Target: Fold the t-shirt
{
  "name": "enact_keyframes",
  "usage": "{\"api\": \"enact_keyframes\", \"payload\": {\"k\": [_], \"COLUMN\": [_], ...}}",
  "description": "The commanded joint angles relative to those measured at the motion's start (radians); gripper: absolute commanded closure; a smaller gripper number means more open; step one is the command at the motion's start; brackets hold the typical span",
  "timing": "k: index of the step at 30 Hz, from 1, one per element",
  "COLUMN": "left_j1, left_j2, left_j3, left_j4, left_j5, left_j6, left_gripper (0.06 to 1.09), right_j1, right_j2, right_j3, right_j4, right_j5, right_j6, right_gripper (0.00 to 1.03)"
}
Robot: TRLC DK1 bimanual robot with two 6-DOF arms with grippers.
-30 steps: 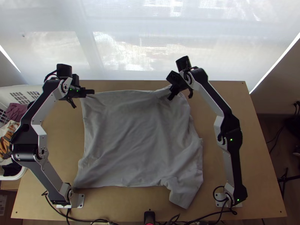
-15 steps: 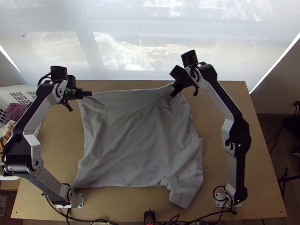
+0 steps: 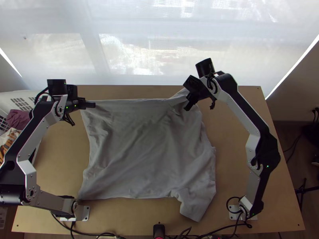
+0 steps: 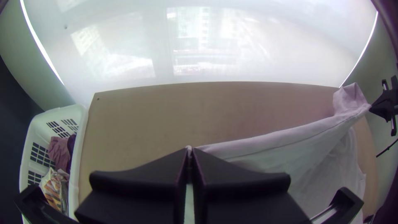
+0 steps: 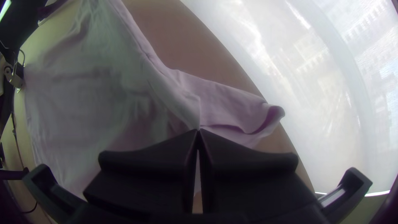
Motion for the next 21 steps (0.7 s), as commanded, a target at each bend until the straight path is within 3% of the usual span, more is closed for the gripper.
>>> {"api": "enact_keyframes", "payload": {"k": [1, 21], "left_j1": [-0.011, -0.083], "left_j2": [-0.077, -0.218], "left_j3": [-0.075, -0.236], "left_j4": [0.090, 0.156], "left_j5": [0.001, -0.003], "left_j6": [0.006, 0.003], "left_gripper": [1.05, 1.05], "right_j1": [0.027, 0.058], "right_j2": [-0.101, -0.334], "right_j3": [-0.133, -0.436], "right_j4": [0.035, 0.094], "right_j5": [0.000, 0.000], "right_j6": [0.009, 0.037], "right_gripper": [1.00, 1.00]}}
